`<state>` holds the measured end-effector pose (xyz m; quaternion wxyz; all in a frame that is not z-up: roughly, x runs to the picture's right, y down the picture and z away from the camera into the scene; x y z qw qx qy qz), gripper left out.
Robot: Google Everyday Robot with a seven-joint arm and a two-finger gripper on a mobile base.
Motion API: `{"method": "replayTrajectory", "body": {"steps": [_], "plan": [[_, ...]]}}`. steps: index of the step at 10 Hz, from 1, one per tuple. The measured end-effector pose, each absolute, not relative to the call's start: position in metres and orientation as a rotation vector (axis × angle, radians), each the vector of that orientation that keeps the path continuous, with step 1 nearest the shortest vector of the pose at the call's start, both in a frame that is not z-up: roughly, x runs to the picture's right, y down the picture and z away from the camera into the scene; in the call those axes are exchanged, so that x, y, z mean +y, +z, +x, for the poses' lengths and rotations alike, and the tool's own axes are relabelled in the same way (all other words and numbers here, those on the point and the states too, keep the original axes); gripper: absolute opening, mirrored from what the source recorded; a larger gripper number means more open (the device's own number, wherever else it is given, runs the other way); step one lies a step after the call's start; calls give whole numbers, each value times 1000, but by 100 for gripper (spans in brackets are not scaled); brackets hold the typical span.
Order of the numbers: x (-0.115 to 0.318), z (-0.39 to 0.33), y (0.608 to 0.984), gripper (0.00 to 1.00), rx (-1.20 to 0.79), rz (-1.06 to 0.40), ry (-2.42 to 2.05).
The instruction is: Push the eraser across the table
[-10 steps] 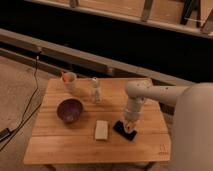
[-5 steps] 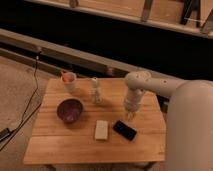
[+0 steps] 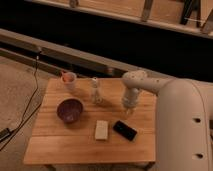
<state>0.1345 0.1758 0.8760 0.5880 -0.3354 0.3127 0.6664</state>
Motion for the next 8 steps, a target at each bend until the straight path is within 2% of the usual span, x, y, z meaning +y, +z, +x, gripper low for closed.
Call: {"method": "replayTrajectory", "body": {"steps": [8], "plan": [[213, 125, 843, 0, 780, -862, 1566]]}}
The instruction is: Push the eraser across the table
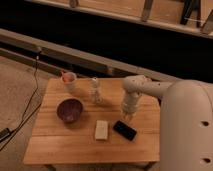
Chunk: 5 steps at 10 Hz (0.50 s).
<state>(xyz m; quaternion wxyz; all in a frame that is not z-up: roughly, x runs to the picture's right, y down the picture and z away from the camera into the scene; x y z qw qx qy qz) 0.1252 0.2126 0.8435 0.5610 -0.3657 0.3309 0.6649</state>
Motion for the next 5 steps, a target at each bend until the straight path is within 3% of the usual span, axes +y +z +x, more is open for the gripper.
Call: {"method": "replayTrajectory", "body": {"steps": [5], "plan": [[239, 120, 823, 0, 798, -888, 1565]]}}
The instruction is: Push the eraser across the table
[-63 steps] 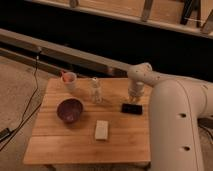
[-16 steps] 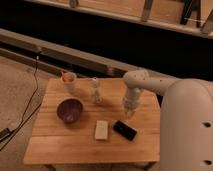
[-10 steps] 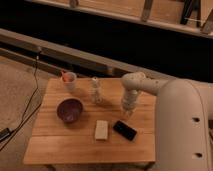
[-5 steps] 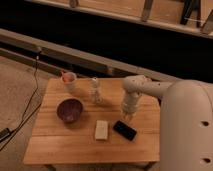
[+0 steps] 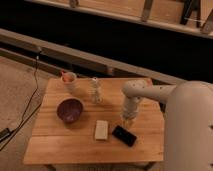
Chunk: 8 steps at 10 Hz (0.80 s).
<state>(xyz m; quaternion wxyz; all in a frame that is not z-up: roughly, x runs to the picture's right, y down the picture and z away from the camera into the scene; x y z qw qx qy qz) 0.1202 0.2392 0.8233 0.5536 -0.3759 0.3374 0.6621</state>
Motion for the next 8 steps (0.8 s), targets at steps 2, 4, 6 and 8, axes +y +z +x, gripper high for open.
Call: {"method": "replayTrajectory", "body": {"steps": [2, 4, 6, 8], "plan": [[250, 116, 812, 0, 803, -900, 1564], [260, 112, 800, 0, 806, -908, 1561], [275, 108, 787, 0, 814, -915, 1554], [288, 104, 776, 0, 821, -923, 1548]]}}
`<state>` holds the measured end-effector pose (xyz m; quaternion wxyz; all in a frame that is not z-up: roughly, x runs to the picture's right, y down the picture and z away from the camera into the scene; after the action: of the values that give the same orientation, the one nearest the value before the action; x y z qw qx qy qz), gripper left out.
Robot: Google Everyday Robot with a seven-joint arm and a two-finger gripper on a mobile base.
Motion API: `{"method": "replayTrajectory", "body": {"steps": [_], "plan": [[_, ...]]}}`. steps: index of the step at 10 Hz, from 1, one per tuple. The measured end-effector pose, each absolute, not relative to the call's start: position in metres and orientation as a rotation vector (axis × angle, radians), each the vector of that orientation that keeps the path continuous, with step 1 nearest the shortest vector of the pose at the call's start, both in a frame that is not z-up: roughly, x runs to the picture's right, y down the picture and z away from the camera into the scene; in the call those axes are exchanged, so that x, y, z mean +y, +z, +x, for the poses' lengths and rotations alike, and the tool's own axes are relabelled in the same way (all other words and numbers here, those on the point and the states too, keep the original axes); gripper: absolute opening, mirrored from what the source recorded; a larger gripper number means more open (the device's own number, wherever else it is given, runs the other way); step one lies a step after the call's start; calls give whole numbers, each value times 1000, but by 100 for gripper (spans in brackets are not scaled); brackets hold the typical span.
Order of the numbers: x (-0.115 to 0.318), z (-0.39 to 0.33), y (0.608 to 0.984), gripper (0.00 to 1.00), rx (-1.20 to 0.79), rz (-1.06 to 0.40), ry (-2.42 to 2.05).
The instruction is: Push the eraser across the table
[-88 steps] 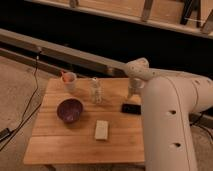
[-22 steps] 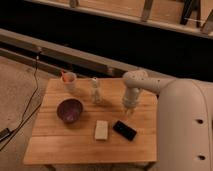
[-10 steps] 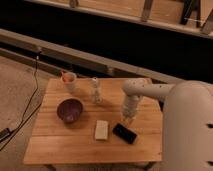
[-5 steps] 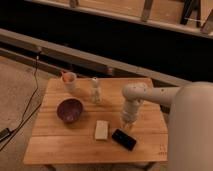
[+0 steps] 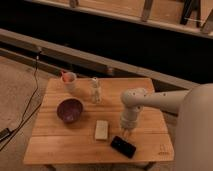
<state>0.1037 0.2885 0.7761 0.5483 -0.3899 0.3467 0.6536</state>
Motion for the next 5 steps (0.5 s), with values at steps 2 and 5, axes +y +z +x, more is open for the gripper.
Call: {"method": "replayTrajectory", "body": {"steps": [2, 5], "plan": [[303, 99, 764, 0, 827, -931, 1547], [323, 94, 746, 0, 836, -943, 1548]]}}
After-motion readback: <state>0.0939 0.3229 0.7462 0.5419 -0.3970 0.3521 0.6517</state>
